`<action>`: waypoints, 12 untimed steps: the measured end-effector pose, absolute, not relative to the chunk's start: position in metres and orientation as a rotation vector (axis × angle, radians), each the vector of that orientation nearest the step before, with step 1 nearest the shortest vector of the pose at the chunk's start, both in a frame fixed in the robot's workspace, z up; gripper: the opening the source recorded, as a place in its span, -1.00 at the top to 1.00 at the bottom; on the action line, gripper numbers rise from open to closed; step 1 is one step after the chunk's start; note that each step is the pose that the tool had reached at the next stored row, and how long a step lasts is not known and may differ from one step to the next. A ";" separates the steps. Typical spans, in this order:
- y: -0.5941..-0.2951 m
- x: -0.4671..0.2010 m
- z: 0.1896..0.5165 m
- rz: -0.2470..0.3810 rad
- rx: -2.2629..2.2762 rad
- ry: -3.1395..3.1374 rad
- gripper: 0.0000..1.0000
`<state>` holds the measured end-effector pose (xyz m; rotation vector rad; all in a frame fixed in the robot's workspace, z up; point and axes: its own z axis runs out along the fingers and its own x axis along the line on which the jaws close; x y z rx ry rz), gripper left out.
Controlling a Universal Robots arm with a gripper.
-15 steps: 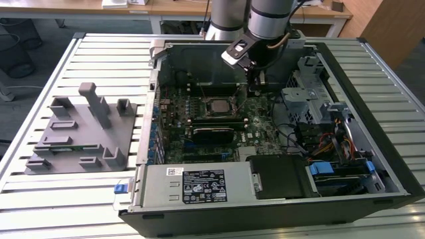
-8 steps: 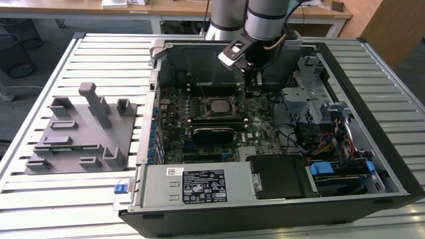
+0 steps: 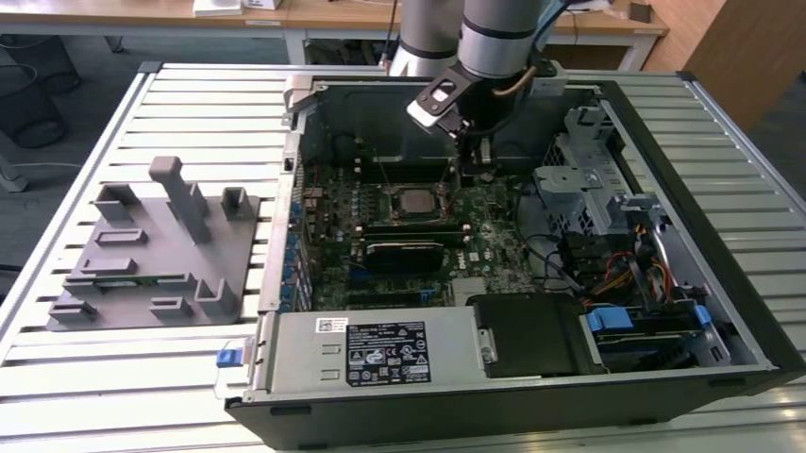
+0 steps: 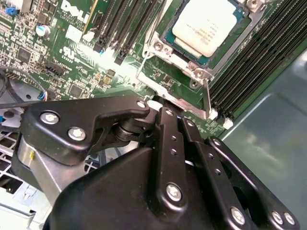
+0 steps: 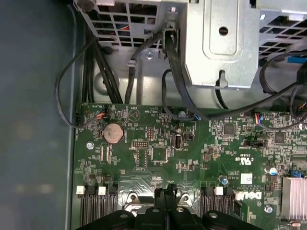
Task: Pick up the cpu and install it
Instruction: 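Close the cpu cover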
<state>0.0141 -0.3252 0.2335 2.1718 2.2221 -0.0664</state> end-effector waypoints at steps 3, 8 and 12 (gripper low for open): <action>-0.325 0.011 0.233 -0.067 2.172 2.222 0.79; -0.325 0.007 0.233 -0.066 2.172 2.222 0.79; -0.325 0.002 0.233 -0.066 2.172 2.222 0.79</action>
